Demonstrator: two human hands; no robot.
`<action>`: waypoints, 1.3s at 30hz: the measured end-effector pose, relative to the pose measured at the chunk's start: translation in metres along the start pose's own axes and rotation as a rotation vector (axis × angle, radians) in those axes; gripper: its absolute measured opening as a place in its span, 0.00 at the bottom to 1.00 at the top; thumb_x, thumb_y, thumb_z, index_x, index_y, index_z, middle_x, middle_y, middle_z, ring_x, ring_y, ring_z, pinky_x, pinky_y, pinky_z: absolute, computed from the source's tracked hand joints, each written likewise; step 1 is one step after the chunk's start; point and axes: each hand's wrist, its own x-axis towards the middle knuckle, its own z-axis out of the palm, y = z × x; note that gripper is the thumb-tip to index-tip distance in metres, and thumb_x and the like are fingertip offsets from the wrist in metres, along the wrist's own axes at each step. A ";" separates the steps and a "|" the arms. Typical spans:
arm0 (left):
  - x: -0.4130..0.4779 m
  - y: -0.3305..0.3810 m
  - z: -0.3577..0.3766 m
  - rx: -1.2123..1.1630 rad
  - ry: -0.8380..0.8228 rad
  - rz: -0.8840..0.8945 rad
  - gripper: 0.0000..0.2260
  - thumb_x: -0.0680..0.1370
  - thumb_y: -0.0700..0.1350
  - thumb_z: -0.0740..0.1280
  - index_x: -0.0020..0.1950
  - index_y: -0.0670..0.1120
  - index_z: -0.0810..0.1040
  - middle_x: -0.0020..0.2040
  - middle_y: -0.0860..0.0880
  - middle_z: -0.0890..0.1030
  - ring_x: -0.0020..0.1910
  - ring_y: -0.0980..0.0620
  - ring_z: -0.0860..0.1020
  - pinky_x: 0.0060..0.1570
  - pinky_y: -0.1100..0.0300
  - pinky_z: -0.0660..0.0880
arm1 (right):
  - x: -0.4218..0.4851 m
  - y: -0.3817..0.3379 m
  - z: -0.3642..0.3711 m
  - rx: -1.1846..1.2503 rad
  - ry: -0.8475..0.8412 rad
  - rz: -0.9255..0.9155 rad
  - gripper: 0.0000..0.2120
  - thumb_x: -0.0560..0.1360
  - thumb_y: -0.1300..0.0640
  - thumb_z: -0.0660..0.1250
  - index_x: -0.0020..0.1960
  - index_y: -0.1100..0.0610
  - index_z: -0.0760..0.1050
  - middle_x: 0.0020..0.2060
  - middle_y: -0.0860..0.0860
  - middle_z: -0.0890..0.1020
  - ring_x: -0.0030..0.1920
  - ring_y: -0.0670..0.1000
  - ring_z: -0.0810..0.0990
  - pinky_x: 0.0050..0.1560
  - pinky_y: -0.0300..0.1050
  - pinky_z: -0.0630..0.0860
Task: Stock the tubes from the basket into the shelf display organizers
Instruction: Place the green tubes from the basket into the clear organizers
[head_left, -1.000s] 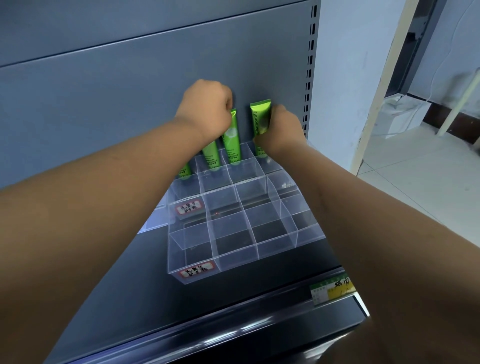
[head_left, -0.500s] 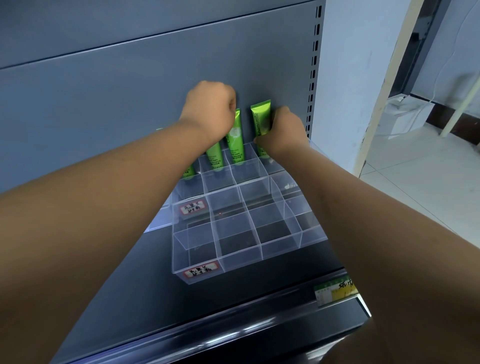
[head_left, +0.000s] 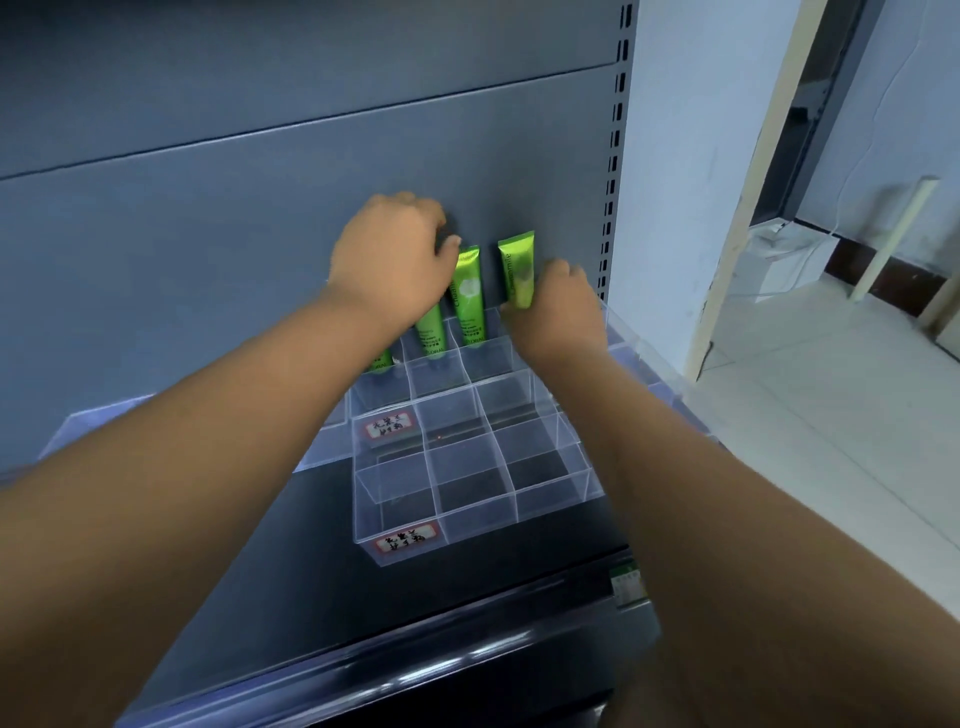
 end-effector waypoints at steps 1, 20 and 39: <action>-0.010 -0.003 -0.007 0.055 0.002 -0.003 0.16 0.80 0.52 0.64 0.53 0.40 0.80 0.51 0.38 0.81 0.55 0.35 0.77 0.53 0.45 0.76 | -0.013 -0.006 -0.003 -0.024 0.017 -0.010 0.23 0.76 0.50 0.69 0.65 0.62 0.69 0.63 0.59 0.74 0.64 0.61 0.72 0.59 0.53 0.72; -0.471 -0.109 -0.235 0.451 0.135 -0.882 0.32 0.79 0.62 0.54 0.73 0.40 0.72 0.73 0.41 0.74 0.76 0.38 0.66 0.73 0.40 0.62 | -0.406 -0.247 0.048 0.161 -0.425 -0.998 0.32 0.83 0.39 0.52 0.80 0.56 0.58 0.79 0.52 0.61 0.80 0.52 0.54 0.80 0.50 0.55; -0.793 -0.154 -0.209 0.355 -0.060 -1.708 0.30 0.79 0.66 0.52 0.69 0.46 0.75 0.69 0.48 0.77 0.73 0.43 0.69 0.70 0.45 0.70 | -0.679 -0.305 0.245 -0.144 -1.161 -1.092 0.19 0.84 0.47 0.55 0.69 0.57 0.68 0.66 0.57 0.75 0.65 0.58 0.74 0.61 0.52 0.73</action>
